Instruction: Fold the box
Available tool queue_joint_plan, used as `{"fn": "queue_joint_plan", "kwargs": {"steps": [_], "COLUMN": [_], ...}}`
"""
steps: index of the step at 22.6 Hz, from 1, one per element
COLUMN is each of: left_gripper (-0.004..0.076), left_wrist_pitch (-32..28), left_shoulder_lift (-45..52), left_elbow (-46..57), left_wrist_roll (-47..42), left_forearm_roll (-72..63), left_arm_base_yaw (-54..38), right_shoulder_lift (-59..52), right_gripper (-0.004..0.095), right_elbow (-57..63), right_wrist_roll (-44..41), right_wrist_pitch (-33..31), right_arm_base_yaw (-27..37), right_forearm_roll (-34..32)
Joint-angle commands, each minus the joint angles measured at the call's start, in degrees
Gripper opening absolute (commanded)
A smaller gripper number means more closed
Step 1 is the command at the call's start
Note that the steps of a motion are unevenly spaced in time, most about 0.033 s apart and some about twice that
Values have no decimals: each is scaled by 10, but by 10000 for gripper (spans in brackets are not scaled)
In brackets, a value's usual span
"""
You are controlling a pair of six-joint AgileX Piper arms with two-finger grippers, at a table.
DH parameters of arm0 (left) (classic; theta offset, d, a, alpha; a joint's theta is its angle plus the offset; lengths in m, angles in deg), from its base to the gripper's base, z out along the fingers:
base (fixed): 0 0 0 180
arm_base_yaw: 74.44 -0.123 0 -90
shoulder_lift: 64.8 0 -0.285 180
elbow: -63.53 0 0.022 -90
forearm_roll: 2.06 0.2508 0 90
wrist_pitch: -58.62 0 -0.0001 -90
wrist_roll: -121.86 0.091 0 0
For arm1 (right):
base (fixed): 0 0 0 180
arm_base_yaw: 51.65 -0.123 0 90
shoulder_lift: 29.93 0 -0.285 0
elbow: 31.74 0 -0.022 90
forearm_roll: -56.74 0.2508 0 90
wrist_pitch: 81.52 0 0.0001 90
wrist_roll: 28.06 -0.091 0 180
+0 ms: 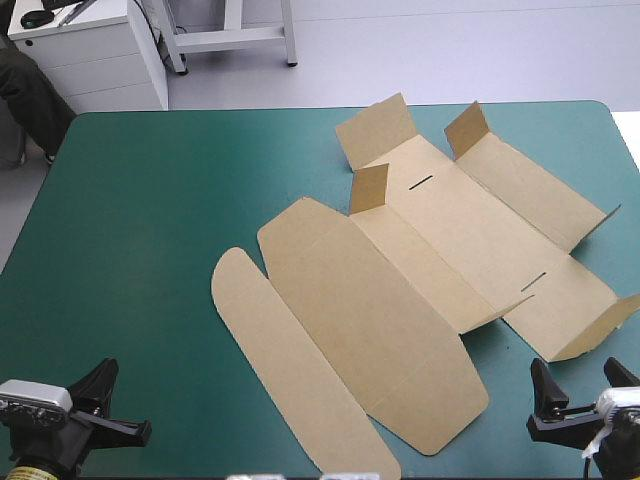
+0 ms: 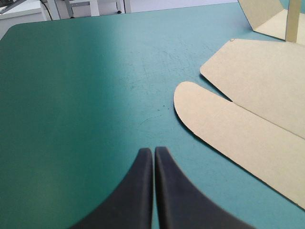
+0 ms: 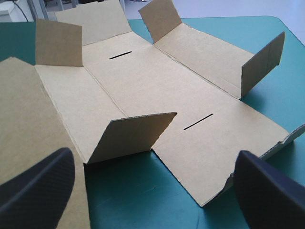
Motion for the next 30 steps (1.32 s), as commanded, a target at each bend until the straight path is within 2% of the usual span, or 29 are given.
{"fn": "queue_joint_plan", "kwargs": {"steps": [1,6,7,11,13,17,22,30], "left_gripper": [-10,-9,-9,-9,-9,-9,-9,-9], "left_wrist_pitch": [-42,-42,-42,-42,-42,-42,-42,-42], "left_shoulder_lift": [-9,-9,-9,-9,-9,-9,-9,-9], "left_elbow": [-15,-15,-15,-15,-15,-15,-15,-15], "left_wrist_roll": [-1,-1,-1,-1,-1,-1,-1,-1], "left_forearm_roll": [-5,-5,-4,-3,-3,-3,-3,-3], "left_arm_base_yaw": [3,3,3,3,3,3,3,3], "right_shoulder_lift": [60,234,293,440,492,541,570,633], "right_gripper": [836,836,834,834,834,832,831,696], "right_elbow": [-47,-128,-156,-222,-237,-241,-241,-241], "right_wrist_roll": [-81,-167,-191,-192,-215,-331,-424,-439], "right_wrist_pitch": [26,14,5,-55,-64,-86,-38,-29], "right_arm_base_yaw": [-3,-3,-3,-3,-3,-3,0,0], "right_forearm_roll": [-10,14,37,140,163,151,144,151]}}
